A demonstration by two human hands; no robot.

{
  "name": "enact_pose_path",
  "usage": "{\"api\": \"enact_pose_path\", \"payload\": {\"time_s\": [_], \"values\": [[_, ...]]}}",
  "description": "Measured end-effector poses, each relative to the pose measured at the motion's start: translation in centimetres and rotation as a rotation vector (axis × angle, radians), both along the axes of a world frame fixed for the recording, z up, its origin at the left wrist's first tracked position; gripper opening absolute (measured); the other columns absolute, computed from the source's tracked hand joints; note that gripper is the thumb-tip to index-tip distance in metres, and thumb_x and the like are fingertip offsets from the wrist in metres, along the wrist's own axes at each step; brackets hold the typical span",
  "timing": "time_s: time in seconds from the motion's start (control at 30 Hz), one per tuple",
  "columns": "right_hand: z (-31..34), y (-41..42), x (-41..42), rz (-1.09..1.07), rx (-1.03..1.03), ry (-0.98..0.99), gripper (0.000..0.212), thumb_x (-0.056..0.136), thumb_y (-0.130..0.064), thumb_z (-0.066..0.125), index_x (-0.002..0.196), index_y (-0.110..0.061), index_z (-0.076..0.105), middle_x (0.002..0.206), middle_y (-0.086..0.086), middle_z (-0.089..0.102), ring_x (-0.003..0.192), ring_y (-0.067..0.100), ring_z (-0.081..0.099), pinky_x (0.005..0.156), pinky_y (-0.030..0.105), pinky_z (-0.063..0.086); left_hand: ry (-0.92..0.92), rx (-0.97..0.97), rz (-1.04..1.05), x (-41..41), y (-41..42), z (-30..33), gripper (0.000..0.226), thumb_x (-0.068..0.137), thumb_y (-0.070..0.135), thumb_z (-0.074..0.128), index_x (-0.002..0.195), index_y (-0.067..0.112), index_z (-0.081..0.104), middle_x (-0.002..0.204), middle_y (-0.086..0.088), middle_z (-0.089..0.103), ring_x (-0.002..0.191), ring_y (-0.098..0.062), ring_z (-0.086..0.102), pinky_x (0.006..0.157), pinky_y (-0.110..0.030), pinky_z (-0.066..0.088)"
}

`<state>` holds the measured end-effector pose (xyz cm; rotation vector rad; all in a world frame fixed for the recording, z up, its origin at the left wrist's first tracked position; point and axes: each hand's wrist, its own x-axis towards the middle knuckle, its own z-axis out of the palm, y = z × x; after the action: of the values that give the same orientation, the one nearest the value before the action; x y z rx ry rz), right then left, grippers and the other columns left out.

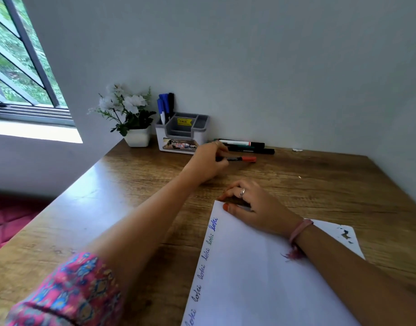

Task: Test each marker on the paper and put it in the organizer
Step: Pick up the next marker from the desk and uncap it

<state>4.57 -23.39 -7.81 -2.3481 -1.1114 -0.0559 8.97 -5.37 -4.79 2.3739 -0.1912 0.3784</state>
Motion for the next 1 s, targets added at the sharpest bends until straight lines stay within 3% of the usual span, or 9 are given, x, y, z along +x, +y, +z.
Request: {"api": "enact_pose_path", "payload": {"time_s": [0.07,0.17,0.3,0.5,0.57,0.63,0.8,0.87,1.0], "values": [[0.0,0.0,0.0,0.003,0.005,-0.009,0.038,0.086,-0.048,0.046,0.114,-0.027,0.062,0.112,-0.012,0.049,0.107,0.001,0.038,0.086,0.017,0.031,-0.032,-0.29,0.056,-1.9,0.4,0.9,0.027,0.086,0.017,0.064,0.112,0.014,0.058,0.098,0.005,0.064,0.087,-0.004,0.061,0.072,-0.008,0.048],[0.1,0.0,0.0,0.0,0.001,0.008,0.037,0.086,-0.044,0.048,0.115,-0.026,0.062,0.112,-0.015,0.046,0.11,0.001,0.037,0.09,0.02,0.029,-0.024,-0.701,0.105,-4.2,1.1,2.7,0.025,0.083,0.017,0.069,0.107,0.014,0.061,0.096,0.0,0.069,0.087,-0.01,0.066,0.08,-0.021,0.054],[0.1,0.1,-0.2,0.015,0.044,0.024,0.032,0.086,-0.04,0.051,0.113,-0.03,0.063,0.112,-0.017,0.047,0.11,-0.001,0.04,0.092,0.016,0.03,-0.003,-0.98,0.045,-7.7,2.0,5.2,0.005,0.086,0.013,0.066,0.09,0.013,0.067,0.088,-0.006,0.068,0.086,-0.017,0.062,0.089,-0.033,0.051],[0.1,0.2,0.1,0.009,0.081,0.04,0.029,0.088,-0.037,0.051,0.111,-0.026,0.064,0.11,-0.013,0.057,0.103,0.001,0.05,0.087,0.021,0.039,0.04,-1.159,-0.015,-10.4,1.9,4.7,0.008,0.088,0.011,0.062,0.092,0.007,0.068,0.094,-0.013,0.065,0.087,-0.02,0.06,0.091,-0.035,0.049],[0.4,0.1,0.0,0.023,0.12,0.032,0.028,0.091,-0.03,0.048,0.112,-0.02,0.064,0.104,-0.019,0.06,0.096,-0.008,0.053,0.08,0.013,0.039,0.097,-1.201,-0.017,-10.5,1.4,3.1,0.011,0.088,0.012,0.063,0.095,0.007,0.068,0.086,-0.006,0.066,0.078,-0.012,0.061,0.08,-0.026,0.052],[0.9,0.0,-0.3,-0.028,0.155,0.05,0.029,0.094,-0.032,0.044,0.112,-0.02,0.063,0.102,-0.016,0.065,0.093,-0.006,0.059,0.077,0.019,0.045,0.16,-1.218,-0.004,-10.3,1.2,1.7,0.008,0.088,0.014,0.064,0.092,0.008,0.068,0.076,0.002,0.064,0.072,-0.007,0.058,0.073,-0.021,0.051],[3.4,1.1,-1.7,-0.11,0.456,0.24,0.035,0.092,-0.045,0.043,0.09,-0.018,0.065,0.069,0.001,0.06,0.061,0.001,0.053,0.059,0.016,0.041,0.202,-1.195,-0.06,-9.9,1.3,1.2,0.016,0.089,0.014,0.061,0.101,0.006,0.068,0.078,0.002,0.063,0.074,-0.007,0.058,0.078,-0.023,0.051],[4.6,1.8,-2.7,-0.092,0.483,0.37,0.042,0.09,-0.05,0.046,0.08,-0.013,0.065,0.059,-0.005,0.051,0.053,0.001,0.045,0.054,0.016,0.037,0.224,-1.185,-0.121,-10.0,0.9,1.2,0.021,0.09,0.015,0.06,0.107,0.003,0.066,0.08,0.0,0.064,0.077,-0.009,0.061,0.081,-0.025,0.052],[5.1,2.4,-3.9,-0.018,0.461,0.498,0.015,0.09,-0.024,0.054,0.081,-0.02,0.064,0.054,-0.018,0.059,0.054,-0.005,0.055,0.053,0.006,0.042,0.22,-1.2,-0.259,-10.7,0.0,1.3,0.019,0.092,0.013,0.056,0.109,0.008,0.062,0.084,-0.002,0.065,0.075,-0.01,0.063,0.076,-0.026,0.056]]}}
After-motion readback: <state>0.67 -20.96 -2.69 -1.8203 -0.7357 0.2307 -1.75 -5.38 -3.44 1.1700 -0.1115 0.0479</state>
